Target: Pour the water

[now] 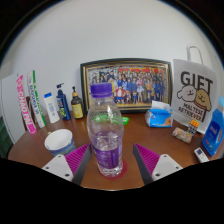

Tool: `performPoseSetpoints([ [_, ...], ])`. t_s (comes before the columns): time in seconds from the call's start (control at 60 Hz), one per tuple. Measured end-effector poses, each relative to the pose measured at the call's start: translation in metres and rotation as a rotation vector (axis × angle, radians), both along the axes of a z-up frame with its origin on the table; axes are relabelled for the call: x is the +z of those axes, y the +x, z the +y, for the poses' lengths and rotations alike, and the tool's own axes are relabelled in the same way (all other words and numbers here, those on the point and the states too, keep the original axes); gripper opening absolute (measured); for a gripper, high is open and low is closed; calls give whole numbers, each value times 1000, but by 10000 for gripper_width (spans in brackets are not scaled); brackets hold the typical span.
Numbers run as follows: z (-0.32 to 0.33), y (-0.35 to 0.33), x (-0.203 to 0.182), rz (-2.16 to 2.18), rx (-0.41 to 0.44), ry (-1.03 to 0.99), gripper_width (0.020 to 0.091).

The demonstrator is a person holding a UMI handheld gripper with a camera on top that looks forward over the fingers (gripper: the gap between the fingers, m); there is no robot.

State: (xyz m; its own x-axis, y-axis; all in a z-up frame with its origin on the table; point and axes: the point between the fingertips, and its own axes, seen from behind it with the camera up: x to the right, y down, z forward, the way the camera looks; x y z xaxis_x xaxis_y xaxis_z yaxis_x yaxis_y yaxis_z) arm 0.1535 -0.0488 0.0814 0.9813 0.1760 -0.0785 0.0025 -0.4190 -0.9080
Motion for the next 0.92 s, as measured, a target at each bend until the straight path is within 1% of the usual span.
performPoseSetpoints([
  [0.133,-40,18,15,0,-94,-120,850],
  [0.25,-86,14,34,18,-133,-234,854],
  [0.383,-132,3,69,-1,-181,-276,858],
  [0.517,-166,-6,96,-63,-203,-290,854],
  [0.683,-188,-23,117,-93,-191,-268,860],
  [0.917,-200,-24,120,-129,-205,-243,852],
])
